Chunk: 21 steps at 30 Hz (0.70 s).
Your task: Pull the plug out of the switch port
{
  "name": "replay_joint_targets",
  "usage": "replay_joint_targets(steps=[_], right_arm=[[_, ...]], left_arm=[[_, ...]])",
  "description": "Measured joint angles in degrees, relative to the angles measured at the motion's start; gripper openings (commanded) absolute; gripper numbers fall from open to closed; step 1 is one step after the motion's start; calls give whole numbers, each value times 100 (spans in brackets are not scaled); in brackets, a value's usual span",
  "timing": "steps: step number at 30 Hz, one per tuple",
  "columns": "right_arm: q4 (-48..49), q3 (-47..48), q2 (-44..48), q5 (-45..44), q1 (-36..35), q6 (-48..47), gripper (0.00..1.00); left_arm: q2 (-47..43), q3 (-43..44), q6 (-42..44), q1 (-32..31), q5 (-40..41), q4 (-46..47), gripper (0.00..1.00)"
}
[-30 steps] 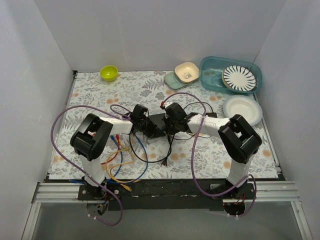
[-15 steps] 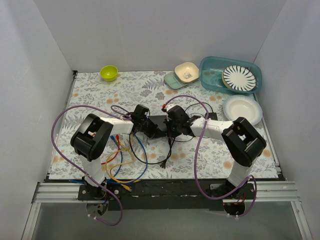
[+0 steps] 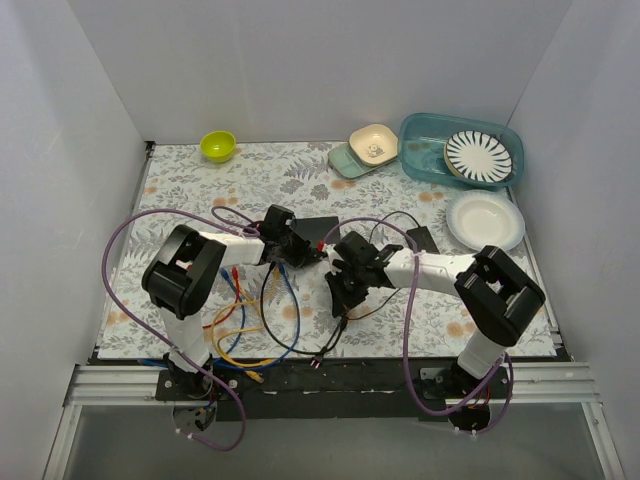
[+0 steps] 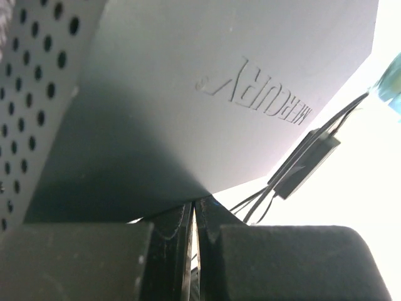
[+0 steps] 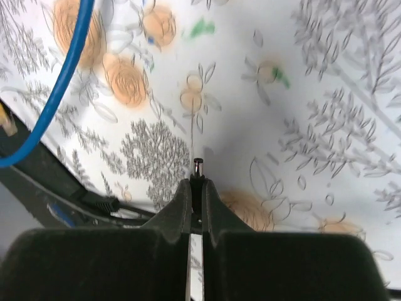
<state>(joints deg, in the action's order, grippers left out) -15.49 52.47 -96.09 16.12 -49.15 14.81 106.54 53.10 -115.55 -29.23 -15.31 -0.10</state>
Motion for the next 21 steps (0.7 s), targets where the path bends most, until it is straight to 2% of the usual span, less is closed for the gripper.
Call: replay_joint_targets(steps=[3, 7, 13, 15, 16, 17, 21], right_arm=[[-192, -118, 120, 140, -15, 85, 1], [-433, -170, 433, -284, 61, 317, 1], [-627, 103, 990, -1344, 581, 719, 1], [-671, 223, 1117, -1733, 782, 750, 15], [-680, 245, 1163, -1858, 839, 748, 21], [-691, 258, 1215, -2004, 883, 737, 31], [-745, 260, 1276, -2378, 896, 629, 45]], left_arm=[[9, 9, -15, 4, 111, 68, 0], [0, 17, -20, 4, 168, 79, 0], [-184, 76, 413, 57, 409, -291, 10], [-400, 85, 621, 101, 590, -557, 20], [-542, 90, 726, 122, 671, -675, 30], [-719, 94, 833, 149, 750, -778, 33], [-1399, 238, 1172, 247, 955, -1064, 42]])
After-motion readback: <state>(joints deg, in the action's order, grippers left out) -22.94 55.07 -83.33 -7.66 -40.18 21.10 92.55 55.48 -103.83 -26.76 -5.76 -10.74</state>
